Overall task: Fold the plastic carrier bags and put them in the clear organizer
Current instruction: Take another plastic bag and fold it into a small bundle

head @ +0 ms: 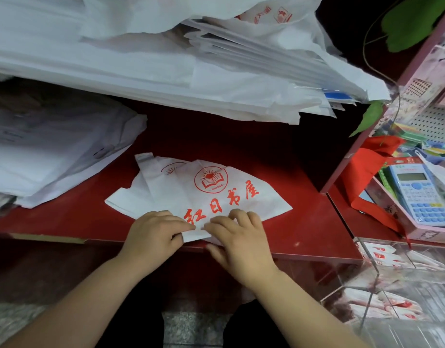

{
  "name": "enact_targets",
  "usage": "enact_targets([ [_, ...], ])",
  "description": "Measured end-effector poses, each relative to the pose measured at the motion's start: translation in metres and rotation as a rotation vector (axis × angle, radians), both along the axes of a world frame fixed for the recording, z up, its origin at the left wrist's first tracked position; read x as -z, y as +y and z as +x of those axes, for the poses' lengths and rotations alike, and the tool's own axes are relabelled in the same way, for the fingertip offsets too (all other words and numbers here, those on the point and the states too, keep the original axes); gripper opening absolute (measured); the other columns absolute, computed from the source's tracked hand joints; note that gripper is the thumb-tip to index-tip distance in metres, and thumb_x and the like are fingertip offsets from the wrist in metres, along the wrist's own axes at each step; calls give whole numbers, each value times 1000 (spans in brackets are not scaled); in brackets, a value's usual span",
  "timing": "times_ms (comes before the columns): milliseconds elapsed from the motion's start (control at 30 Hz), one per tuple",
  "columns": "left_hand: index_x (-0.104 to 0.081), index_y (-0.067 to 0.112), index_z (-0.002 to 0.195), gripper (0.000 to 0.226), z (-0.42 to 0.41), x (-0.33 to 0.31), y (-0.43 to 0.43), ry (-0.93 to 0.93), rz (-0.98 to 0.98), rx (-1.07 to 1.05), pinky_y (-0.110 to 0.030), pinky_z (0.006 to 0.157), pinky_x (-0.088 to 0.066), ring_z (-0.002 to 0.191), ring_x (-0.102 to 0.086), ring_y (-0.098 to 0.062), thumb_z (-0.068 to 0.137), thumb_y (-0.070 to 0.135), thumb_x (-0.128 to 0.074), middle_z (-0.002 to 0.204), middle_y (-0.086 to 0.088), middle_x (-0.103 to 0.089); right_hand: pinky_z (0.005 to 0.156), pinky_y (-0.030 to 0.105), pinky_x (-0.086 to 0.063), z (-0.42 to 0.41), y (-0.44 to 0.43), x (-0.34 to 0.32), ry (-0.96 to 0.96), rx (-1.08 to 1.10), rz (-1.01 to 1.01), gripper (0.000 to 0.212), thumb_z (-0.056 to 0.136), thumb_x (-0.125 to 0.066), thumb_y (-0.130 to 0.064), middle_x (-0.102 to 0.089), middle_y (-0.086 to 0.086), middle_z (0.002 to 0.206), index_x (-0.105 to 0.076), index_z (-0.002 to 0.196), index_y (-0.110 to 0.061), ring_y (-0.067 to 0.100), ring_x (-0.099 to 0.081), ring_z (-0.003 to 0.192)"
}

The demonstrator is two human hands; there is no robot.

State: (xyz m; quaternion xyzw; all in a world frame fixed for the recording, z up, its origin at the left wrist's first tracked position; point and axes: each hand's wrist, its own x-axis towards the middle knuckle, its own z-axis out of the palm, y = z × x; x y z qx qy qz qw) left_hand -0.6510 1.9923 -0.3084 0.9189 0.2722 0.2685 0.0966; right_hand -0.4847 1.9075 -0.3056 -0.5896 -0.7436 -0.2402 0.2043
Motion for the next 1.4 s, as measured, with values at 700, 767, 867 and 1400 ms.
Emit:
enact_targets([
  [700,7,25,148,70,42,-3,59,612,-239,-230,-35,114,6,143,11,-15,93,58,-22,156,-1,11,84,26,-36,132,-65,24,326,406,24,26,60,-56,-9,-72,13,82,-74,79,-4,26,-69,77],
  [767,2,26,148,69,30,-3,76,607,-243,-304,-36,115,3,143,9,-17,93,59,-21,156,0,8,84,25,-36,134,-61,27,344,399,-5,28,55,-59,-4,-73,12,83,-74,79,-4,28,-70,76],
  [867,-6,26,149,77,10,-5,94,558,-237,-396,-35,115,-2,144,1,-17,87,71,-12,157,0,-1,84,22,-37,134,-58,29,435,371,-6,27,63,-57,-5,-72,13,89,-74,83,-3,29,-69,85],
  [1400,-54,26,122,65,7,16,-10,260,-3,122,-19,106,-17,118,-49,-7,60,27,-72,121,8,-61,102,11,-18,111,-83,31,761,151,-177,40,69,-52,-36,-43,-57,100,-54,98,-62,-20,-36,116],
])
